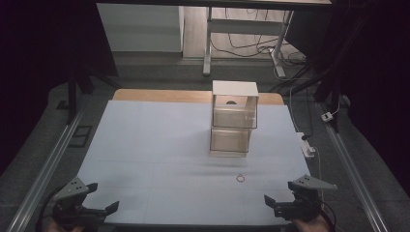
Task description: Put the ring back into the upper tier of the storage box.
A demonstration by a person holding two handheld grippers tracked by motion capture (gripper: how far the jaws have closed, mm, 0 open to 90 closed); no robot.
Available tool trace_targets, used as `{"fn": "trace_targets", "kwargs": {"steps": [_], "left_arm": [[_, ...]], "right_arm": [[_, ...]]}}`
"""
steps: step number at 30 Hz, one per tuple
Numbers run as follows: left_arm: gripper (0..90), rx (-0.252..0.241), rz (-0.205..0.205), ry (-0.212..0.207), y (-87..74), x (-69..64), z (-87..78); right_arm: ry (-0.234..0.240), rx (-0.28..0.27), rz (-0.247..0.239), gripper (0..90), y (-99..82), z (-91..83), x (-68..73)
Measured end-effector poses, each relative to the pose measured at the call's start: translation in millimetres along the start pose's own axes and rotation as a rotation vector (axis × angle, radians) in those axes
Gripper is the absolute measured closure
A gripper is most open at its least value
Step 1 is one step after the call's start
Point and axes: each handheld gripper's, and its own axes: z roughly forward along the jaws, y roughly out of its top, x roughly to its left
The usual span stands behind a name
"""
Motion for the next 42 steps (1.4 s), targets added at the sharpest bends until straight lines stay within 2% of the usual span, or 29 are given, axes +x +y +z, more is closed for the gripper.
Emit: {"fn": "trace_targets", "kwargs": {"steps": [13,19,31,36,42], "left_arm": [[0.0,0.008,0.003,-0.013,0.4,0.6,0.8],[0.0,0.008,0.005,-0.018,0.6,0.9,1.3],[0.0,0.007,0.008,-0.028,1.2,1.9,1.9],[0.0,0.009,0.010,-0.031,1.3,1.5,2.2],[0.0,0.016,0.011,-0.030,1.6,1.3,2.8]], "right_arm": [[-0.008,0.022,-0.025,0.0,1.6,1.6,4.1],[0.013,0.013,-0.021,0.0,3.9,3.6,7.1],[0.029,0.005,-0.050,0.0,10.2,7.3,10.9],[0.071,0.013,-0.066,0.0,14.0,13.6,10.9],[0.085,0.022,-0.079,0.0,18.2,21.2,11.6]]}}
